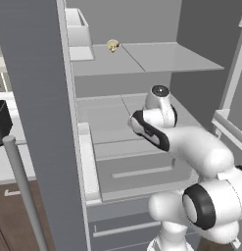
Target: Take the strawberry from the fridge and place it on top of the pancake, located on the dining counter.
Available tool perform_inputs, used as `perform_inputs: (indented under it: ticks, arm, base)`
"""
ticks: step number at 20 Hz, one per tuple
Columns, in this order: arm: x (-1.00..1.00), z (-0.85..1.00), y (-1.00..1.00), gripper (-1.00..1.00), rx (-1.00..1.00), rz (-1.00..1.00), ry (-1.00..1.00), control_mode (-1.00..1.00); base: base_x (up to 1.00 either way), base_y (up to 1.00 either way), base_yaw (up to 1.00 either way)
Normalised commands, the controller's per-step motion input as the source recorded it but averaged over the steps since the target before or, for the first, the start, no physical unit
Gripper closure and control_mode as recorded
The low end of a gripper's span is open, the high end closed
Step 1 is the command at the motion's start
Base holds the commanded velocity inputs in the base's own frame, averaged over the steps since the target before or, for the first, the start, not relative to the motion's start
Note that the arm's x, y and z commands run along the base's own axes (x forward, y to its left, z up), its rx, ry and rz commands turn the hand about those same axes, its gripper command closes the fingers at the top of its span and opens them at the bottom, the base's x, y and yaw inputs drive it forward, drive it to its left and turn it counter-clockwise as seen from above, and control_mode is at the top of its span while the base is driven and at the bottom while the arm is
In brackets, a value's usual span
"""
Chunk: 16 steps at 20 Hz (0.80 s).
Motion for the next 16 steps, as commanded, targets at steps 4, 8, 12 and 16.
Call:
perform_inputs:
  ticks: [4,8,12,16]
  arm:
    - [-0.83,0.91,0.01,1.0,0.0,-0.02,0.03,-1.0]
    - [-1.0,0.96,0.0,1.0,0.0,0.0,0.02,-1.0]
    - [-1.0,0.44,-0.01,1.0,0.0,-0.06,0.06,-1.0]
    - [-0.99,0.16,-0.07,1.0,0.02,-0.04,0.04,-1.0]
  base:
    - [0.0,0.0,0.0]
    - [0.0,0.0,0.0]
    - [0.0,0.0,0.0]
    - [0.0,0.0,0.0]
